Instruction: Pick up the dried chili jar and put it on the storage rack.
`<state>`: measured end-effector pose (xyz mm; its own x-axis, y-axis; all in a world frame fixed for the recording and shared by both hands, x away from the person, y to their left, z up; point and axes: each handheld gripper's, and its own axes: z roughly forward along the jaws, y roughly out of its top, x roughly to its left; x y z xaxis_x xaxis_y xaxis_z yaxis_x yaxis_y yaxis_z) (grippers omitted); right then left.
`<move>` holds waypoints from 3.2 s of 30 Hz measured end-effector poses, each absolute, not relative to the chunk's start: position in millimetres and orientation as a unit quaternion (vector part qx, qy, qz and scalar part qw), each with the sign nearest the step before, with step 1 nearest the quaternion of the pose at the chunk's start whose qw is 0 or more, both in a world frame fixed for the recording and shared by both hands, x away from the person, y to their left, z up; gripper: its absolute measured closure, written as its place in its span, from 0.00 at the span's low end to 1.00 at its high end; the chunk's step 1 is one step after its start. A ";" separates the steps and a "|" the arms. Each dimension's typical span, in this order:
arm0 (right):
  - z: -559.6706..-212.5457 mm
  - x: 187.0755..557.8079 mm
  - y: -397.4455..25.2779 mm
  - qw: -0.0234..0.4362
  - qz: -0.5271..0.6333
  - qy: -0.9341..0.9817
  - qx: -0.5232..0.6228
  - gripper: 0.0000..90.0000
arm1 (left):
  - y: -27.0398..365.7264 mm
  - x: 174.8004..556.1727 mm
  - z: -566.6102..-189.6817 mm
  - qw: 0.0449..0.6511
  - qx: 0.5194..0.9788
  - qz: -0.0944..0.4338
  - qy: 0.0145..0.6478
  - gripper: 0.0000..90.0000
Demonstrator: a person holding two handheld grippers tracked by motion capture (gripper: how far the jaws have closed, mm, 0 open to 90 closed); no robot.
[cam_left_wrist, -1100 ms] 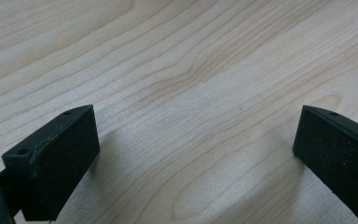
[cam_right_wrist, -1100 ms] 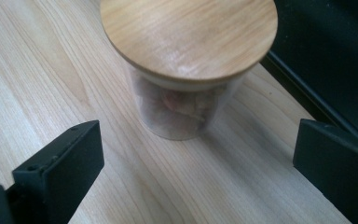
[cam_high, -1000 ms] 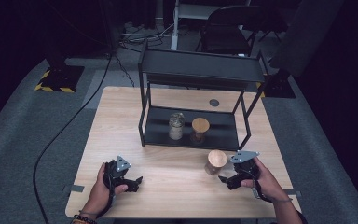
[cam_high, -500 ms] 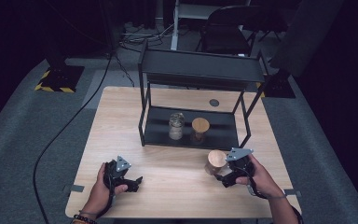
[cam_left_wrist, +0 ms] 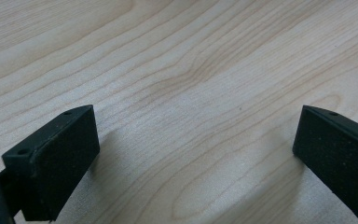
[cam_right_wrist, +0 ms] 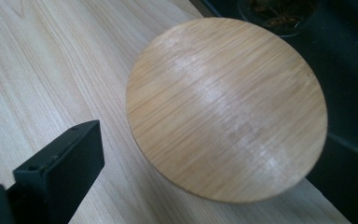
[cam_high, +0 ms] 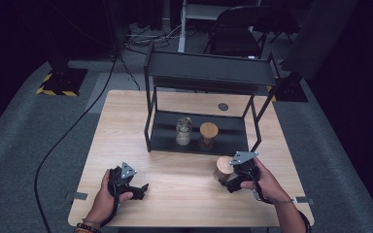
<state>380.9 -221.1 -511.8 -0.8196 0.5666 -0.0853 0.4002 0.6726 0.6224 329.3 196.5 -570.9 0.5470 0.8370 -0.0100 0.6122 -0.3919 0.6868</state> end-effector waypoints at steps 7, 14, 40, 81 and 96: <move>-512.3 383.9 -215.3 0.134 0.301 0.906 0.265 0.03 | 196.6 329.4 -570.9 0.327 0.816 0.172 0.443 0.00; -512.8 390.3 -212.0 0.131 0.310 0.897 0.287 0.08 | 196.6 329.3 -570.9 0.327 0.817 0.172 0.444 0.00; -517.7 395.0 -213.7 0.125 0.315 0.887 0.315 0.28 | 196.7 329.7 -570.9 0.328 0.817 0.172 0.442 0.00; -502.3 396.5 -219.8 0.128 0.311 0.883 0.326 0.28 | 196.8 329.7 -570.9 0.327 0.818 0.172 0.441 0.00; -491.5 404.4 -217.8 0.124 0.302 0.882 0.341 0.28 | 196.8 329.7 -570.9 0.328 0.818 0.172 0.441 0.00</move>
<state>404.4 -217.8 -491.5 -0.7368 0.6760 -0.0128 0.5266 0.5856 0.6163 329.7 196.8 -570.9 0.5513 0.8342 -0.0081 0.6091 -0.3959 0.6872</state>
